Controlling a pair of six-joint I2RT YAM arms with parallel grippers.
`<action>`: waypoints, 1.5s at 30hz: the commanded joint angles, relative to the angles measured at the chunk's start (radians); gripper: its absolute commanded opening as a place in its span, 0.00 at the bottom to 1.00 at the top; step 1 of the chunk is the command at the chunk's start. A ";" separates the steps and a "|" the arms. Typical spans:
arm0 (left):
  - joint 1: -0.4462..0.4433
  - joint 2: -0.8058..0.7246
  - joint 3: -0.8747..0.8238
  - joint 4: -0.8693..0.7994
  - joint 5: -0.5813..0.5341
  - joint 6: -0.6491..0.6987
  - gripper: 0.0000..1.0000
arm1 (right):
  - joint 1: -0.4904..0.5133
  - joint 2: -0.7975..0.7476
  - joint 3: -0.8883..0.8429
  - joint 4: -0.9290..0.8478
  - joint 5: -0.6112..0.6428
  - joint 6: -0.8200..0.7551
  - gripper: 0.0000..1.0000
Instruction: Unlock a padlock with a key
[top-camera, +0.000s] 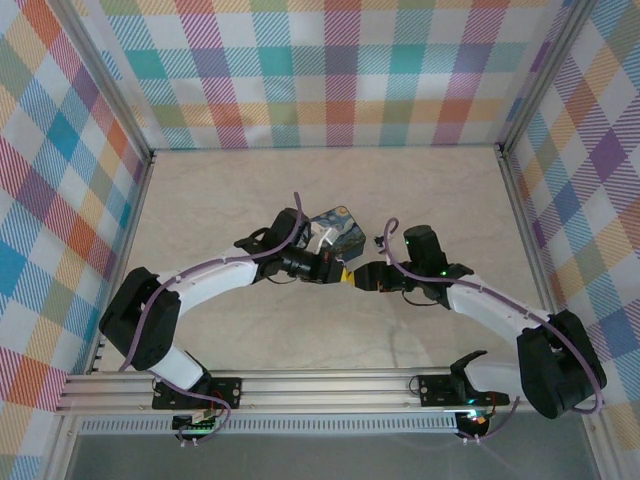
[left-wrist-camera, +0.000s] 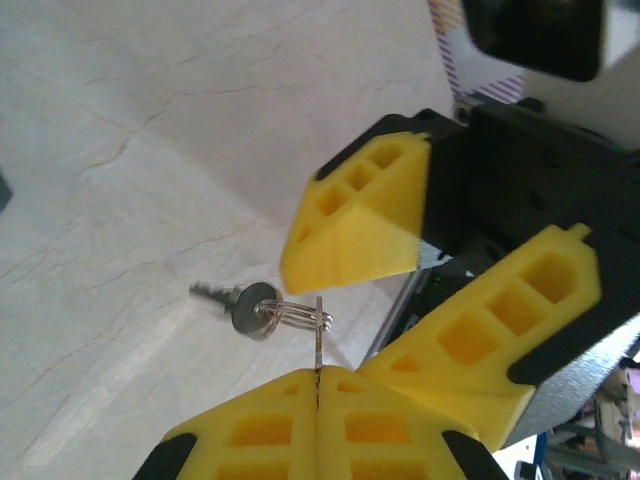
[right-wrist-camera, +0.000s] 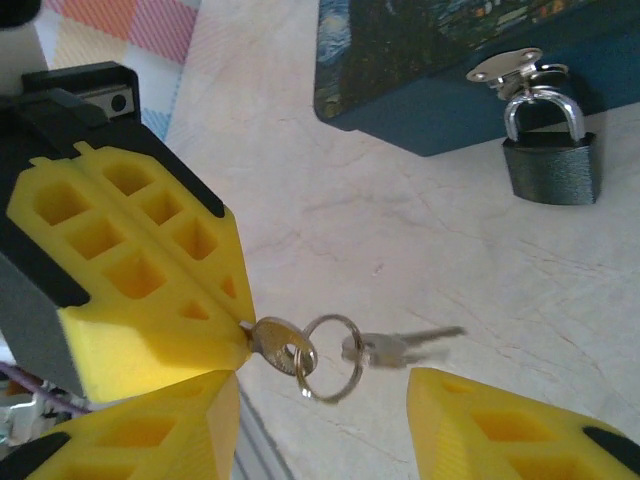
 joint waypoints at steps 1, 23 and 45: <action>0.003 -0.016 0.021 -0.046 0.071 0.059 0.00 | -0.034 -0.019 -0.031 0.093 -0.130 -0.020 0.47; 0.002 -0.094 -0.021 -0.014 0.115 0.053 0.00 | -0.058 -0.025 -0.066 0.306 -0.295 0.047 0.42; 0.004 -0.089 -0.035 0.035 0.114 0.032 0.00 | -0.058 0.025 -0.099 0.408 -0.329 0.097 0.27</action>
